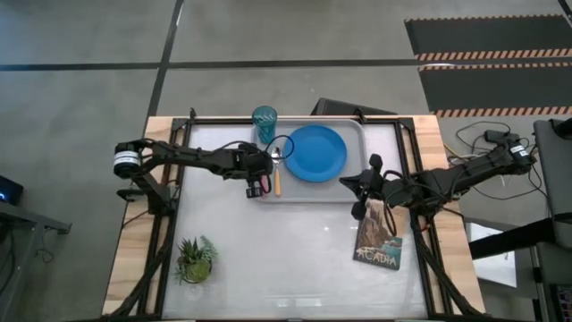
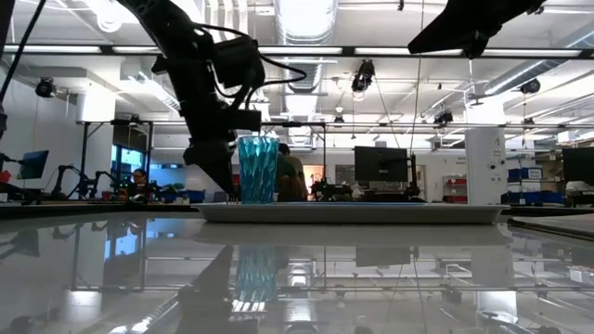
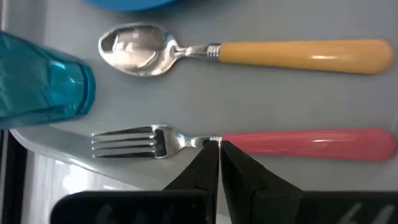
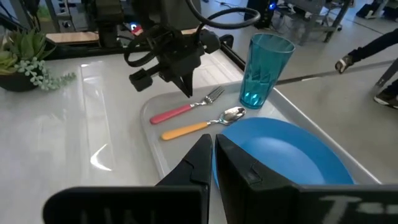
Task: Pick and place plate/cup/fork/spoon on tray
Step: Adjust the pink fork
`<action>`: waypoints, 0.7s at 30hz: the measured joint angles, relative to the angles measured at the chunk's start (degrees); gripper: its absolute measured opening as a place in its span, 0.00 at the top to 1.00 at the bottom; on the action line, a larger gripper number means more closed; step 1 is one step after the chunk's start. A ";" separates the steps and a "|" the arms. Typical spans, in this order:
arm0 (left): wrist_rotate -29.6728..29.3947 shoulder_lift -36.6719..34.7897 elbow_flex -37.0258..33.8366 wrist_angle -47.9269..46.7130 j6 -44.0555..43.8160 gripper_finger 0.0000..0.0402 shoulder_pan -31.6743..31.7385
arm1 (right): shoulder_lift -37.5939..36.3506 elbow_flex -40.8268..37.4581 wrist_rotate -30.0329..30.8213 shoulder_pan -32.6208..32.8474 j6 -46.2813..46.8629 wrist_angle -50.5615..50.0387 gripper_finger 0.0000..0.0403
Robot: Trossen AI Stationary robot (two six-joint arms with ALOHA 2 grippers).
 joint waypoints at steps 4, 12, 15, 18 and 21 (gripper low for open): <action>-0.02 1.06 -0.30 0.00 -0.83 1.00 0.26 | 0.10 0.00 -0.01 0.00 -0.08 -0.05 0.98; -0.02 3.82 -0.55 -0.07 -2.31 1.00 0.30 | 0.21 -0.04 0.00 0.00 -0.45 -0.06 0.98; -0.03 3.87 -0.48 1.33 -2.31 1.00 0.43 | 0.21 -0.04 0.00 0.00 -0.45 -0.07 0.98; -0.02 3.87 -0.63 2.10 -2.33 1.00 0.76 | 0.21 -0.04 0.00 0.00 -0.47 -0.05 0.98; -0.57 3.87 -0.58 2.68 -2.31 1.00 0.94 | 0.23 -0.04 0.00 0.00 -0.47 -0.07 0.98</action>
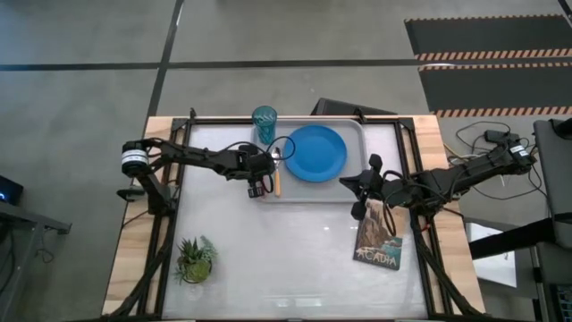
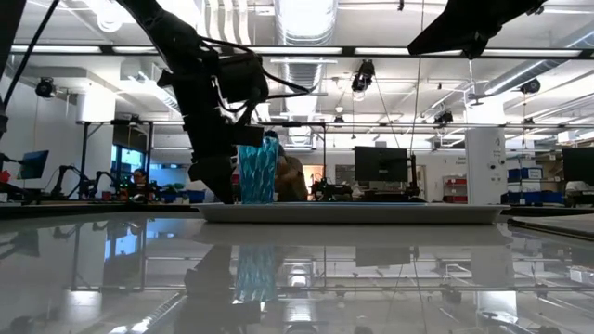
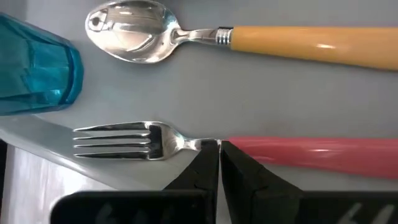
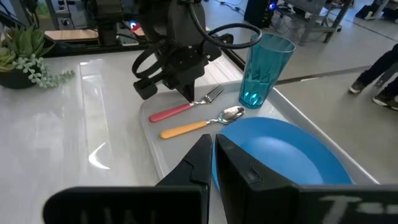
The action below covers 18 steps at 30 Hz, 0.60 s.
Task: Pick and place plate/cup/fork/spoon on tray
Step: Adjust the pink fork
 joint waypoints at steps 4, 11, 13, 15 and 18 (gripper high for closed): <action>-0.15 0.00 -0.04 -0.03 0.02 1.00 0.42 | 0.01 0.00 0.00 0.00 0.00 0.00 0.98; -0.31 0.02 -0.36 -0.11 0.02 1.00 1.74 | 0.01 0.00 0.02 0.00 0.00 0.00 0.98; -0.31 0.02 -0.38 0.01 0.02 1.00 1.77 | 0.01 0.00 0.00 0.00 0.01 0.00 0.98; -0.31 0.02 -0.38 0.59 0.05 1.00 1.79 | 0.01 0.00 0.00 0.00 0.01 0.00 0.98; -0.31 0.02 -0.39 1.29 0.51 1.00 1.83 | 0.01 0.00 0.01 0.00 0.02 0.00 0.98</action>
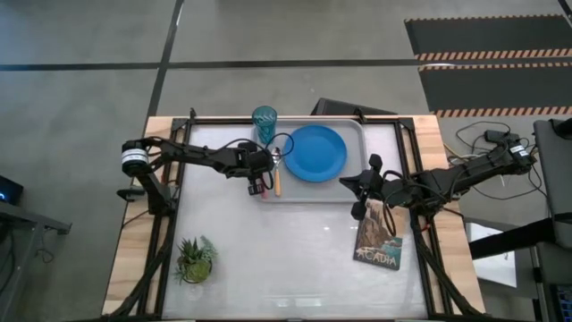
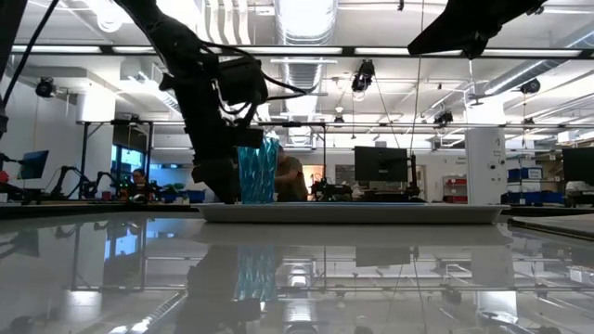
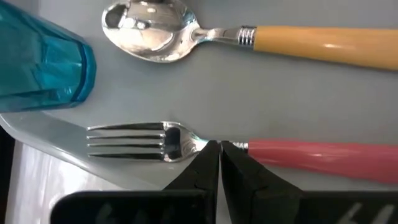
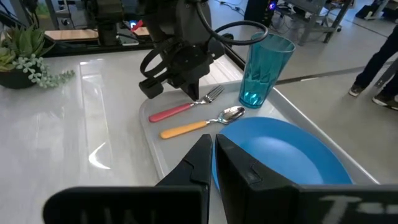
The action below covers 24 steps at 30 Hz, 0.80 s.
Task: Pick and place plate/cup/fork/spoon on tray
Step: Adjust the pink fork
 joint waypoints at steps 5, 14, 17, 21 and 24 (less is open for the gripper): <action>-0.02 0.00 -0.04 -0.23 1.04 1.00 0.74 | 0.00 0.00 0.01 0.00 0.00 -0.02 0.98; -1.88 0.00 -1.22 4.21 1.17 1.00 2.92 | 0.02 0.00 -0.01 0.00 0.06 0.00 0.98; -1.86 0.00 -1.22 5.80 1.52 1.00 3.64 | 0.02 0.00 0.01 0.00 0.10 0.00 0.98; -1.20 0.00 -1.30 5.75 1.17 1.00 3.83 | 0.02 0.00 -0.01 0.00 0.13 -0.02 0.98; -0.75 -0.04 -1.29 4.80 -0.38 1.00 3.01 | 0.02 -0.01 0.00 0.00 0.09 -0.26 0.98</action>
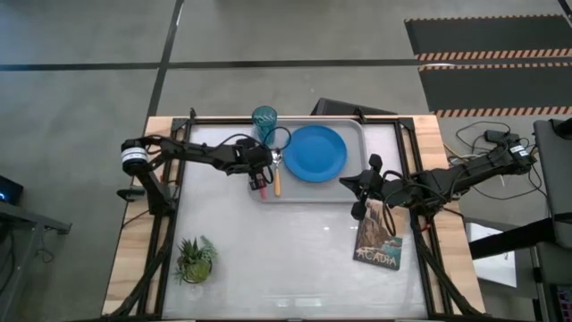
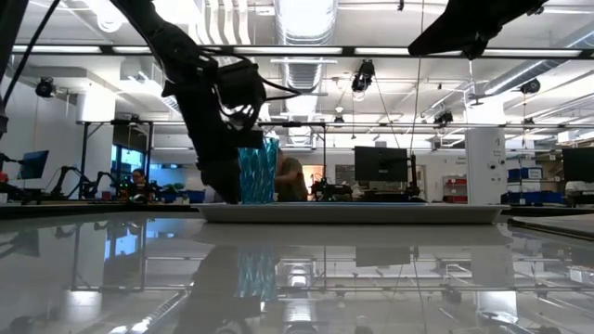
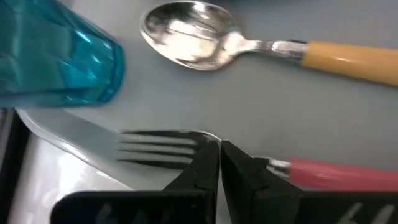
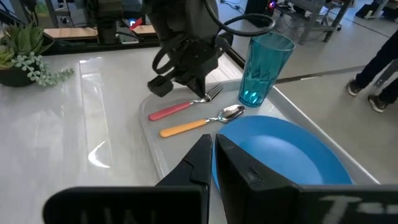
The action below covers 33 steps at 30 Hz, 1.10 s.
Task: Pick and place plate/cup/fork/spoon on tray
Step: Adjust the pink fork
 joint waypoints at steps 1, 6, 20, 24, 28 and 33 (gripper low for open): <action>0.12 -0.02 0.15 -0.79 -1.36 1.00 -0.18 | 0.00 0.00 0.01 0.00 0.02 -0.10 0.98; 0.98 -0.04 0.56 -4.18 -6.68 1.00 -0.57 | 0.00 0.01 -0.01 0.00 -0.02 -0.13 0.98; 4.11 -0.15 0.56 -5.16 -9.79 1.00 -0.88 | 0.00 0.01 -0.01 0.00 0.06 -0.13 0.98; 4.08 -0.15 0.43 -5.14 -10.65 1.00 -0.86 | 0.00 -0.02 -0.01 0.00 0.07 -0.13 0.98; 4.07 0.28 0.34 -4.62 -10.65 1.00 -0.84 | 0.00 -0.02 -0.01 0.00 0.05 -0.13 0.98; 3.95 1.09 0.34 -2.53 -10.55 1.00 -0.84 | 0.00 -0.01 -0.01 0.00 0.07 -0.13 0.98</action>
